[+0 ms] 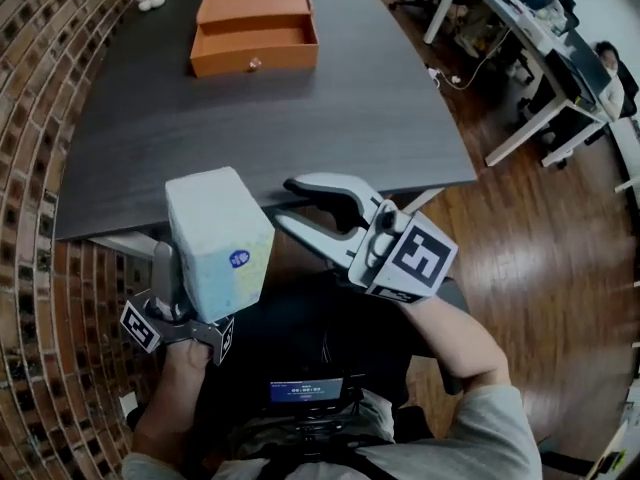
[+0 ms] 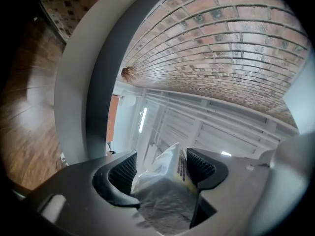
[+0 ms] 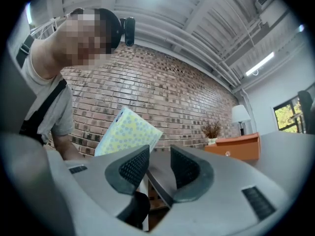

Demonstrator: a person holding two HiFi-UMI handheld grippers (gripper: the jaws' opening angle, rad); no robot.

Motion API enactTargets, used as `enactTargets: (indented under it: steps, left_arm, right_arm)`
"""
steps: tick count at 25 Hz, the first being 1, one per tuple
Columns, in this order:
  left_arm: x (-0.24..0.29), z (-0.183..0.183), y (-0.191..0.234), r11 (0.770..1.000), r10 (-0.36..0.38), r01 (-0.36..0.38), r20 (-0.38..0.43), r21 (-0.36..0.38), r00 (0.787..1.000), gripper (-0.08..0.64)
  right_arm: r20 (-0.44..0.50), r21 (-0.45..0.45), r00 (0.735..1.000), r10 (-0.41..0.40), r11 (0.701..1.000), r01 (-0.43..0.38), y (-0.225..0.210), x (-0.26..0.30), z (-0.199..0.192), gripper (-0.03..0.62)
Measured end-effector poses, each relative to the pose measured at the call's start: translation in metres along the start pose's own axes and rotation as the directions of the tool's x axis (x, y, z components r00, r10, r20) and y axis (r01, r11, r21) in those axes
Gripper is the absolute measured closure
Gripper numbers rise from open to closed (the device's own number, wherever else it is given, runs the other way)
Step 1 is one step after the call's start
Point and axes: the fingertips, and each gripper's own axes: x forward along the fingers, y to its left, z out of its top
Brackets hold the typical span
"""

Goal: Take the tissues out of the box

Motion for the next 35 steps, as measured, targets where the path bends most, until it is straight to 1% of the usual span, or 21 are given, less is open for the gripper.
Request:
enactTargets:
  steps: [4, 8, 15, 35]
  left_arm:
    - [-0.001, -0.01, 0.0, 1.0, 0.01, -0.011, -0.029, -0.019, 1.0, 0.235]
    - [0.007, -0.022, -0.001, 0.999, 0.007, -0.009, -0.056, -0.034, 0.998, 0.235]
    - [0.007, -0.024, 0.004, 0.999, 0.02, -0.023, -0.062, -0.039, 0.998, 0.235]
    - [0.007, -0.028, 0.004, 0.999, 0.018, -0.021, -0.077, -0.042, 0.997, 0.235]
  right_arm:
    - [-0.005, 0.022, 1.0, -0.008, 1.0, 0.008, 0.0, 0.0, -0.001, 0.457]
    - [-0.015, 0.015, 1.0, -0.009, 1.0, 0.01, -0.001, -0.001, 0.001, 0.457]
    - [-0.028, 0.012, 1.0, -0.002, 1.0, 0.003, -0.001, 0.0, 0.001, 0.457]
    - [-0.046, -0.016, 0.999, 0.008, 1.0, -0.008, 0.002, 0.001, -0.001, 0.459]
